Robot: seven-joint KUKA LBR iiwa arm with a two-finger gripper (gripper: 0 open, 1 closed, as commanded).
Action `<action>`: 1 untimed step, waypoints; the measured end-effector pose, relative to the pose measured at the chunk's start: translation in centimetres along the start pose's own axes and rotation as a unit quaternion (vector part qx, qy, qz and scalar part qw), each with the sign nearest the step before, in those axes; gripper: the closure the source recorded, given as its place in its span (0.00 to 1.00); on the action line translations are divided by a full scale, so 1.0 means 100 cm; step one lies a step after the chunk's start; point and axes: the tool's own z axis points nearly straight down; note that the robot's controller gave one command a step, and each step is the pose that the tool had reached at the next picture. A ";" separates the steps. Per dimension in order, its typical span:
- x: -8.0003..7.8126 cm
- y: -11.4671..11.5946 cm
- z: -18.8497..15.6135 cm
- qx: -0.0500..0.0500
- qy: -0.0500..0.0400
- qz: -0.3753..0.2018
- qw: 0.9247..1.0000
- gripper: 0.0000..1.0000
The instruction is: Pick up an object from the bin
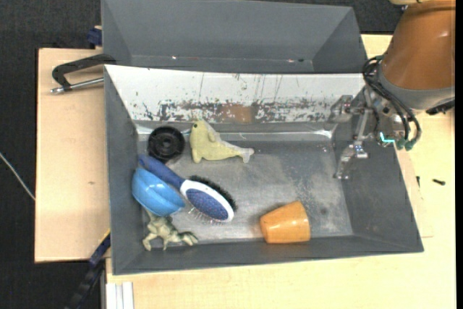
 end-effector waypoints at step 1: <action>-0.012 0.055 0.108 0.000 -0.001 -0.130 0.992 0.00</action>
Offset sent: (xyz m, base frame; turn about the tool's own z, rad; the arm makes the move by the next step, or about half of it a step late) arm 0.0120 0.0526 -0.1058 -0.2593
